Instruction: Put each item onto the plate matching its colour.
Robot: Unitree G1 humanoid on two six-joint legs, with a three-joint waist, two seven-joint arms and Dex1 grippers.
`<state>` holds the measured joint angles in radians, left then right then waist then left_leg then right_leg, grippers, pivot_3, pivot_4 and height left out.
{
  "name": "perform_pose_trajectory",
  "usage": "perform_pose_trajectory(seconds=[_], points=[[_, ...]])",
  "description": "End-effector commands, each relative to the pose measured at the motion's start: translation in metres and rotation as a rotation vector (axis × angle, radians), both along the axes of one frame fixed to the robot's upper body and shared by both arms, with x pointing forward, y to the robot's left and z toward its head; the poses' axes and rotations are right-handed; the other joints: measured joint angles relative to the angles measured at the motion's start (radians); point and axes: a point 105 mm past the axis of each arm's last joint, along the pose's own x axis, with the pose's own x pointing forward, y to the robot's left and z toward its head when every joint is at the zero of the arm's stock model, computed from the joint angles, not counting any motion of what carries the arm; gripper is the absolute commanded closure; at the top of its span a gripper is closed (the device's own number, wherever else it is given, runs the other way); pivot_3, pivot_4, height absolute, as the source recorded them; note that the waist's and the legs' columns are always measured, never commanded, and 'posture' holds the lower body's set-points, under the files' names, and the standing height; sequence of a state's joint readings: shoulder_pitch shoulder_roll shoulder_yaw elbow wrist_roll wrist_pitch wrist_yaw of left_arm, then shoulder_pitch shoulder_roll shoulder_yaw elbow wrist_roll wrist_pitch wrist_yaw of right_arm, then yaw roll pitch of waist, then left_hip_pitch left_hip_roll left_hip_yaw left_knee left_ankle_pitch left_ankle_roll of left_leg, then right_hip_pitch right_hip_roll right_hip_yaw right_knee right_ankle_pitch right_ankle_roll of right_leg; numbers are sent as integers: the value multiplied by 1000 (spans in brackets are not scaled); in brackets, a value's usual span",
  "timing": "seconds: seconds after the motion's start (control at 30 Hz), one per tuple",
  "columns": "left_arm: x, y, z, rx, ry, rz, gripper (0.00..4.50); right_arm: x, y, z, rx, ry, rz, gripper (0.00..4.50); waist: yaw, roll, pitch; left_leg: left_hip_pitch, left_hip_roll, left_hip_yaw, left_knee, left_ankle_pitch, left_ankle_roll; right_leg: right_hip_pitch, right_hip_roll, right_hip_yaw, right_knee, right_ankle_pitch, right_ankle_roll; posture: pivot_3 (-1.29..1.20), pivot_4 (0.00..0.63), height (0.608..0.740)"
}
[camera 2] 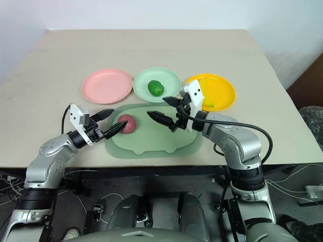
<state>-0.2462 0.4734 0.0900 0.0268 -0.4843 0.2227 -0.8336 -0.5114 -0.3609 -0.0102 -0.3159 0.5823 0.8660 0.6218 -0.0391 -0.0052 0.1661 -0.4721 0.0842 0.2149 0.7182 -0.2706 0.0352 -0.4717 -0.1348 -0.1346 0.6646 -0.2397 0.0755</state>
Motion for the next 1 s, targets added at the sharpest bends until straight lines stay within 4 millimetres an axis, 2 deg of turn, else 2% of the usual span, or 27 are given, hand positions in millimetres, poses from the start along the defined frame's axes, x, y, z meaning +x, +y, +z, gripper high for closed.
perform_pose_trajectory(seconds=[0.03, 0.43, 0.53, 0.57, 0.63, 0.67, 0.77, 0.97, 1.0], points=[[1, -3, -9, 4, -9, -28, 0, -1, -5, 11, 15, -51, -29, 16, -1, 0, 0, 0, 0, 0, 0, 0, 0, 0, 0, 0, 0, 0, 0, 0, 150, 695], [13, -28, -2, 10, -34, -103, 0, 2, -14, 6, 0, -50, -104, 16, 0, 0, 0, 1, 0, -1, 1, 0, 1, 1, 0, 0, 0, 0, 0, 0, 150, 695], [15, -32, 2, 1, -32, -119, 550, 5, -19, 6, -16, -54, -129, 0, 0, 0, 0, 1, 0, -1, 1, 0, 1, 1, 0, 0, 0, 0, 0, 0, 150, 695], [15, -32, 2, 0, -28, -126, 871, 5, -20, 5, -20, -54, -133, 0, -1, 0, 0, 1, 0, -1, 1, 0, 1, 1, 0, 0, 0, 0, 0, 0, 150, 695], [15, -31, 3, -1, -25, -129, 1419, 7, -22, 4, -32, -53, -145, 0, -1, 0, 0, 1, 0, -1, 1, 0, 1, 1, 0, 0, 0, 0, 0, 0, 150, 695], [16, -30, 4, 0, -27, -123, 1474, 7, -23, 3, -39, -51, -151, 0, -2, 0, 0, 1, 0, -1, 1, 0, 1, 1, 0, 0, 0, 0, 0, 0, 150, 695], [16, -26, 8, 3, -38, -109, 1475, 9, -24, 2, -51, -49, -158, 0, -1, 0, 0, 1, 0, -1, 1, 0, 1, 2, 0, 0, 0, 0, 0, 0, 150, 695], [15, -16, 29, -13, -96, -38, 1486, 8, -24, -1, -53, -42, -154, 0, -1, 0, 0, 1, 0, -1, 1, 0, 1, 2, 0, 0, 0, 0, 0, 0, 150, 695], [21, -4, 38, -6, -121, 40, 1486, 6, -22, -2, -52, -38, -141, 0, -1, 0, 0, 1, 0, -1, 1, 0, 2, 2, 0, 0, 0, 0, 0, 0, 150, 695]])
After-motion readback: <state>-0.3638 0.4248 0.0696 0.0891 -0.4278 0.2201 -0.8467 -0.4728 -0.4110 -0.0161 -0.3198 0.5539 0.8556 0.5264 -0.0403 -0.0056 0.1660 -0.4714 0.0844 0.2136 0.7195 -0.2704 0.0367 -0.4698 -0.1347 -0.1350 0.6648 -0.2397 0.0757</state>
